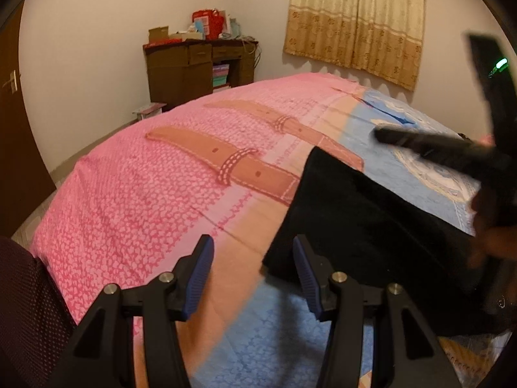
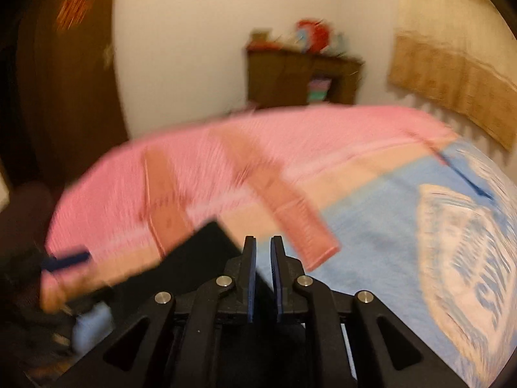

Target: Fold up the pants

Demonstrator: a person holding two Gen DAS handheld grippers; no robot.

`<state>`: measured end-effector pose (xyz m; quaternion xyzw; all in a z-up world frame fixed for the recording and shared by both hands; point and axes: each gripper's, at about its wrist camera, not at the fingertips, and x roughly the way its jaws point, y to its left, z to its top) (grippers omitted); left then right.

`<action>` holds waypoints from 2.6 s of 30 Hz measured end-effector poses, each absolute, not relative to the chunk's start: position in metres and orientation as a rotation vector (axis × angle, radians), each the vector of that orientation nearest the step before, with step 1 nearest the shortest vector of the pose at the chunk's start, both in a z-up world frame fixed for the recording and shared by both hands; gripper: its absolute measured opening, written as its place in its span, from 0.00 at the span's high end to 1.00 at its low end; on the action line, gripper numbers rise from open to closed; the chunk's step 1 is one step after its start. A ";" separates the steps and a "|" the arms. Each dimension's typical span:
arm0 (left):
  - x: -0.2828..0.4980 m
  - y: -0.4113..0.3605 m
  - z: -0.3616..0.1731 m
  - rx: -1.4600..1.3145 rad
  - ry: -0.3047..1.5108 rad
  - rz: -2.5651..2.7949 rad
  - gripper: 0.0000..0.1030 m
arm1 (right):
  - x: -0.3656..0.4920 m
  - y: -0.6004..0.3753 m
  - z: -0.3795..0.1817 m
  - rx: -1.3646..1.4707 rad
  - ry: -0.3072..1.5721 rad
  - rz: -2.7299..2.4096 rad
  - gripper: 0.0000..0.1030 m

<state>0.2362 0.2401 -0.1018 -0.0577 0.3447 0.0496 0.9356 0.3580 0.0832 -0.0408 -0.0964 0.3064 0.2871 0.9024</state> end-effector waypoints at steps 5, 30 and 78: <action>0.232 0.237 -0.098 -0.119 0.680 0.088 0.49 | 0.304 0.000 -0.002 -0.005 0.536 0.533 0.41; 0.219 0.133 -0.077 -0.043 0.750 -0.043 0.49 | 0.278 -0.164 -0.096 -0.193 0.936 0.612 0.71; 0.244 0.115 -0.114 -0.026 0.831 0.043 0.36 | 0.085 -0.467 -0.085 0.233 0.785 -0.215 0.85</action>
